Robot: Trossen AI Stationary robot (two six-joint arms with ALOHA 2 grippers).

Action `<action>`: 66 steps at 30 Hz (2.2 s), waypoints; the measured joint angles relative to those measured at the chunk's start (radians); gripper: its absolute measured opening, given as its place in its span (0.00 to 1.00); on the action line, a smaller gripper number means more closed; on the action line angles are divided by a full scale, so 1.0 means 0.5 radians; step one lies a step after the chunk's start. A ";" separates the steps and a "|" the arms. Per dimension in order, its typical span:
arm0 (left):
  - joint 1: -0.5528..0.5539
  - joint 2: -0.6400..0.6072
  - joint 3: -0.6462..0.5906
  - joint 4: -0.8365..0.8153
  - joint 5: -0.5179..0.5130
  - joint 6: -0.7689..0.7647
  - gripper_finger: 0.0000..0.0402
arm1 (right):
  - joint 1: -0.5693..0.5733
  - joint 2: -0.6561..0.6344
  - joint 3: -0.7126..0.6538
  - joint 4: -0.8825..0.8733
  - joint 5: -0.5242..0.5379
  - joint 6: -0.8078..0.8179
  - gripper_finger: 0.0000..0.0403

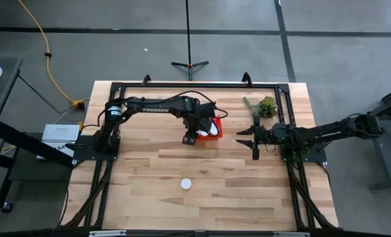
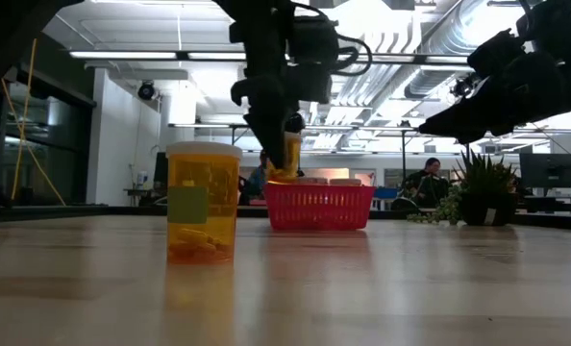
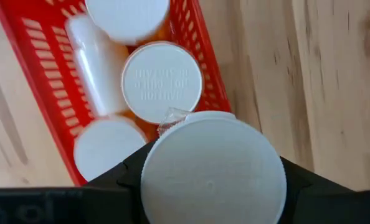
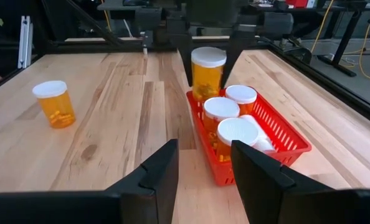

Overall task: Pick and place pill bottles into a basket
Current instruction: Put the orange pill bottle into the red bin

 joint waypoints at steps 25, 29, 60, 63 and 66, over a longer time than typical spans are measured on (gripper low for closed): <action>0.025 0.015 0.002 0.128 0.031 0.083 0.59 | 0.000 0.000 0.000 0.002 0.000 -0.006 0.35; 0.025 0.034 0.003 0.134 0.031 0.081 0.61 | 0.001 0.000 0.000 0.002 -0.001 -0.005 0.35; -0.016 -0.373 -0.312 -0.102 0.338 -0.433 0.60 | 0.001 -0.001 0.000 0.016 -0.005 0.052 0.35; -0.042 -0.602 -0.564 0.145 0.400 -0.473 0.54 | 0.001 -0.001 0.000 0.030 -0.006 0.081 0.35; -0.096 -0.874 -0.867 0.459 0.399 -0.597 0.50 | 0.002 0.000 0.000 0.114 -0.032 0.081 0.35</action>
